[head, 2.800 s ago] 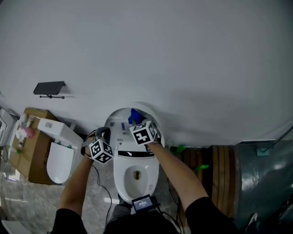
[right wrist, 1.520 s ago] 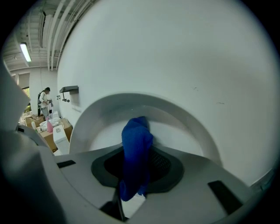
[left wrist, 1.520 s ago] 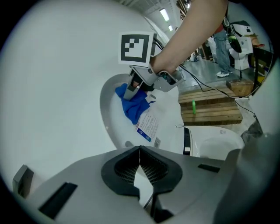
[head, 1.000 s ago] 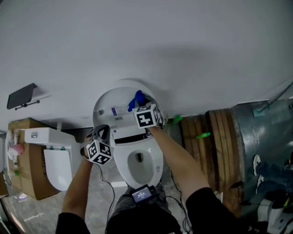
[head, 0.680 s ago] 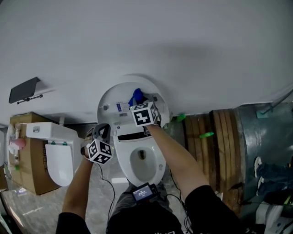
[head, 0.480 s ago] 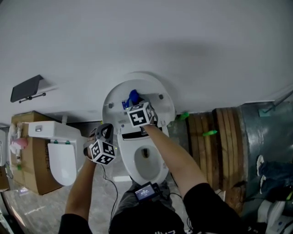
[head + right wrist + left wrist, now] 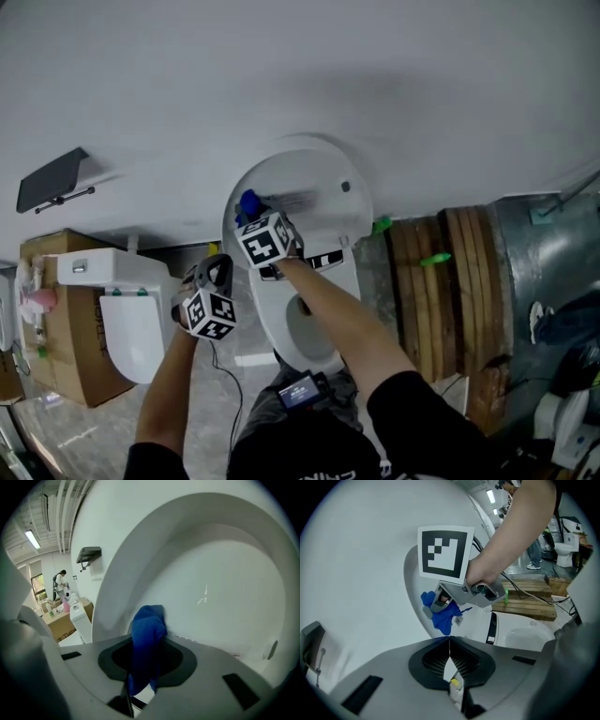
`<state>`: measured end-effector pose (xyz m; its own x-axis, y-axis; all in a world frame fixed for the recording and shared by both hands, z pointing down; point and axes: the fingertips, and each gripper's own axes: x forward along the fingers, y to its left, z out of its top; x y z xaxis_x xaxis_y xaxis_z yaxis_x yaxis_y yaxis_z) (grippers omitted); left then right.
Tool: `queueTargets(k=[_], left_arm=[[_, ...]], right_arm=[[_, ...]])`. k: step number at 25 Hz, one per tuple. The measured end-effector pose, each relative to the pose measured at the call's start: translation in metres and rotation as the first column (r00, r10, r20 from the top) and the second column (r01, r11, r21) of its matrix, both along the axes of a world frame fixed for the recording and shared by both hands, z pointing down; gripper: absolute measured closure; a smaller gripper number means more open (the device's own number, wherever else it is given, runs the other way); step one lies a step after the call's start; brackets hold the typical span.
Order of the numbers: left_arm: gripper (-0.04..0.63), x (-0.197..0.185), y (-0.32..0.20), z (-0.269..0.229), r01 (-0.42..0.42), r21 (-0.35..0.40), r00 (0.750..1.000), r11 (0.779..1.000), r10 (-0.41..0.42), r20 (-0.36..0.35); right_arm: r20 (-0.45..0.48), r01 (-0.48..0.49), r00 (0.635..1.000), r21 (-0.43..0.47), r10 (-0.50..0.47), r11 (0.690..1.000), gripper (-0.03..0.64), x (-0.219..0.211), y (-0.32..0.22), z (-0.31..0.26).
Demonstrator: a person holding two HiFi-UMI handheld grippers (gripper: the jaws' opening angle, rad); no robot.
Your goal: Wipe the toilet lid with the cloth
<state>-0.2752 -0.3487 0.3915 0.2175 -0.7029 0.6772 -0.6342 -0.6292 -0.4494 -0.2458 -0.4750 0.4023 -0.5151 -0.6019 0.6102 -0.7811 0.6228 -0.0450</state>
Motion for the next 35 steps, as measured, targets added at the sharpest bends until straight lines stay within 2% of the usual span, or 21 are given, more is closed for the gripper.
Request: queueTargets(k=[4,8,21,26,31,35], left_arm=[[0.583,-0.003,-0.002,0.004,-0.013,0.002,1.0,1.0,0.013,0.003],[0.583,0.008,-0.007,0.008,-0.031,-0.002,1.0,1.0,0.031,-0.001],[0.583,0.091,-0.028,0.035,-0.071,0.014,0.997,0.997,0.071,-0.028],[0.583,0.112,-0.025,0.069,-0.031,-0.024,0.998,0.999,0.03,-0.05],[0.583,0.125,-0.009,0.098,-0.033,-0.056,0.998,0.998,0.03,-0.052],[0.583,0.115,-0.008,0.102,-0.011,-0.049,0.999,0.999,0.008,-0.05]], right_arm=[[0.003,0.023,1.0,0.004,-0.023,1.0,0.517,0.0,-0.001,0.006],[-0.042,0.062,0.997,0.036,-0.06,0.997,0.517,0.016,-0.003,0.009],[-0.1,-0.061,0.993,0.067,0.067,0.996,0.517,0.173,-0.037,0.035],[-0.053,-0.142,0.988,0.047,0.145,0.989,0.517,0.217,-0.043,0.052],[-0.034,-0.188,0.981,0.068,0.191,0.98,0.517,0.224,-0.043,0.063],[0.003,-0.218,0.976,0.06,0.218,0.974,0.517,0.214,-0.043,0.076]])
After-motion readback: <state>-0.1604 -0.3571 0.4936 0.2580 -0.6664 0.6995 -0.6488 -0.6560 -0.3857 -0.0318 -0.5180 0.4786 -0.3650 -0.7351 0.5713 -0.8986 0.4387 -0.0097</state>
